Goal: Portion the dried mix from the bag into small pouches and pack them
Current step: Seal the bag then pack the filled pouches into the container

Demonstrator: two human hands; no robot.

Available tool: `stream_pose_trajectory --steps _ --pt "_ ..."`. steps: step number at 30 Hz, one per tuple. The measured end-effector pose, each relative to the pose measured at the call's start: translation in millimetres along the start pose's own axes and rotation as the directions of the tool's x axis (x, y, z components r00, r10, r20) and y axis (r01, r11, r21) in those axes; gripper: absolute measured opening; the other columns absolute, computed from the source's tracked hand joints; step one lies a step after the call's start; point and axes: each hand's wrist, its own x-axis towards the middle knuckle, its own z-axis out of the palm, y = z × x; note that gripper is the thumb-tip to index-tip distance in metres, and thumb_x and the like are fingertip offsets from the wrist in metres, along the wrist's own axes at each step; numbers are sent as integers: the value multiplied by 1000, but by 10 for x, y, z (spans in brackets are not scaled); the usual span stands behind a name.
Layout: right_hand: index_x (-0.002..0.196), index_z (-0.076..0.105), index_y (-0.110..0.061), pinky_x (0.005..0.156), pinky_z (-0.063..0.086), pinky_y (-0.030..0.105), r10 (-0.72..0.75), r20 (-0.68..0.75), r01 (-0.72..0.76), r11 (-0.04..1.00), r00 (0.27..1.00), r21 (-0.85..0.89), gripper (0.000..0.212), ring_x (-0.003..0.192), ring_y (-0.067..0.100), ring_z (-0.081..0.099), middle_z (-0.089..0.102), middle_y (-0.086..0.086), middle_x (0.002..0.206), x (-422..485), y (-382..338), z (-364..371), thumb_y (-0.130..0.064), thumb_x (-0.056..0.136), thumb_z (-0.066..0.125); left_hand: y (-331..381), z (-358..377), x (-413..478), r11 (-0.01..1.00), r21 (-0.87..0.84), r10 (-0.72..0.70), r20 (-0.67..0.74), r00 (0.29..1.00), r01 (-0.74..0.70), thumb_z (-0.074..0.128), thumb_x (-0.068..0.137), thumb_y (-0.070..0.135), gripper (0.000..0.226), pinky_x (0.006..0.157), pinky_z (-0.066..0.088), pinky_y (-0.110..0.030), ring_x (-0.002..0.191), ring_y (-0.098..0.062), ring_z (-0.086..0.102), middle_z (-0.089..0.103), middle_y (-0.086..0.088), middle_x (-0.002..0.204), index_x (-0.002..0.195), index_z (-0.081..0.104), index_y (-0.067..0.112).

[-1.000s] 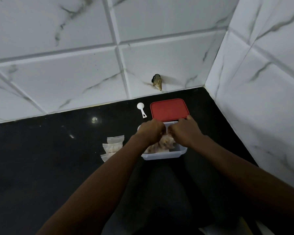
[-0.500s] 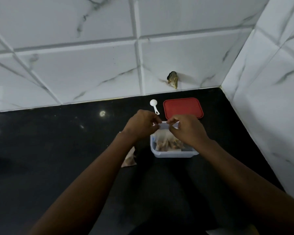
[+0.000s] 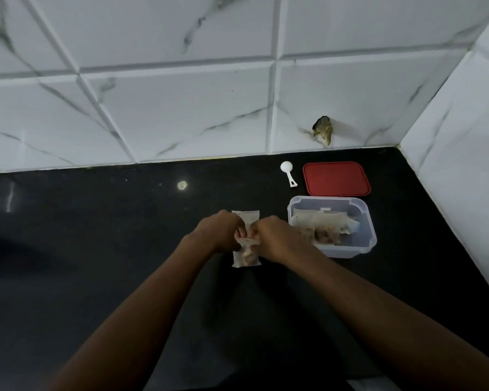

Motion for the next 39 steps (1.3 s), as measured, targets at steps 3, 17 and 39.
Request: stream_pose_trajectory --steps 3,17,39 --pt "97 76 -23 81 57 39 15 -28 -14 1000 999 11 13 93 21 69 70 2 103 -18 24 67 -21 88 67 -61 70 -23 1000 21 17 -13 1000 -17 75 90 23 22 95 57 -39 106 -13 68 71 4 117 112 74 27" --pt "82 70 -24 78 57 38 51 -273 55 928 961 369 11 77 10 68 71 -6 79 -558 563 -1044 -16 90 71 561 -639 -42 769 -396 341 -411 845 -502 79 90 24 9 78 56 -16 81 -2 73 79 8 88 95 82 17" --pt "94 79 -21 80 60 33 140 -32 -132 975 990 177 10 79 6 71 77 -5 88 -274 1409 -516 -16 87 73 1115 -62 555 977 147 180 -204 962 -151 71 93 34 16 92 44 -33 106 -15 66 75 10 110 109 77 33"
